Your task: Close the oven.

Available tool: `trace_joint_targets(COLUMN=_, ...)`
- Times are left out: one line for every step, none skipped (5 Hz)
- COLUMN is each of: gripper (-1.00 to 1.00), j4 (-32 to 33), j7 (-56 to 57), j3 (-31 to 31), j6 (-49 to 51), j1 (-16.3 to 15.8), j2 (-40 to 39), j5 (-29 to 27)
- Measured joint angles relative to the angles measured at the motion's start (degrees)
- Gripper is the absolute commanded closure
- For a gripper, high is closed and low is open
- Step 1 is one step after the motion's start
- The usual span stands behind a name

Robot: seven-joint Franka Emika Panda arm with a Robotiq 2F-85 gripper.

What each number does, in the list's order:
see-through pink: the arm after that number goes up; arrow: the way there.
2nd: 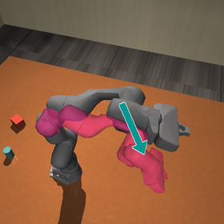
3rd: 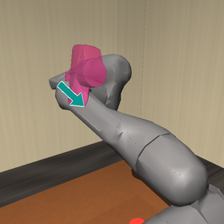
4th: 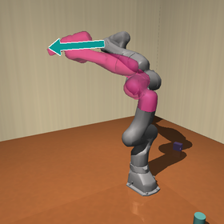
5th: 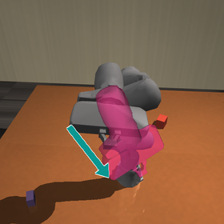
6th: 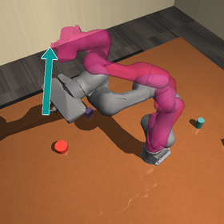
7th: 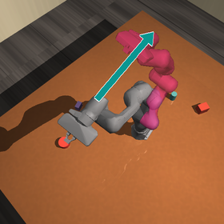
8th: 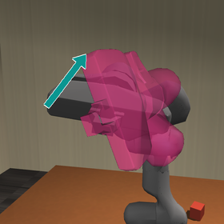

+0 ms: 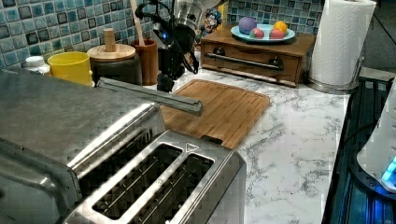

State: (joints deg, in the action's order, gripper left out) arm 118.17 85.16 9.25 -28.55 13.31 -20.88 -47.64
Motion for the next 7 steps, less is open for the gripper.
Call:
trace_joint_targets(gripper=1.0, j4=-0.4, j7=-2.9, j3=2.4, j6=0.3, j1=-0.8, j2=3.1, j5=3.3)
trace_joint_targets(gripper=1.0, j4=-1.7, j7=-10.8, j3=3.4, j6=-2.1, j1=-4.8, j2=5.5, j5=11.5)
trace_joint_targets(gripper=1.0, j4=-1.9, j7=-25.9, j3=4.9, j6=-9.1, j1=-9.8, j2=7.7, j5=23.6)
trace_joint_targets(gripper=1.0, j4=-3.0, j7=-39.8, j3=6.3, j6=-10.0, j1=-15.5, j2=9.3, j5=40.8)
trace_joint_targets(gripper=1.0, j4=-4.5, j7=-49.1, j3=8.8, j6=-9.9, j1=-19.6, j2=9.7, j5=49.5)
trace_joint_targets(gripper=1.0, j4=-7.1, j7=-61.3, j3=10.1, j6=-5.6, j1=-23.9, j2=9.6, j5=59.0)
trace_joint_targets(gripper=1.0, j4=-11.8, j7=-69.9, j3=11.6, j6=3.5, j1=-27.1, j2=8.4, j5=66.1)
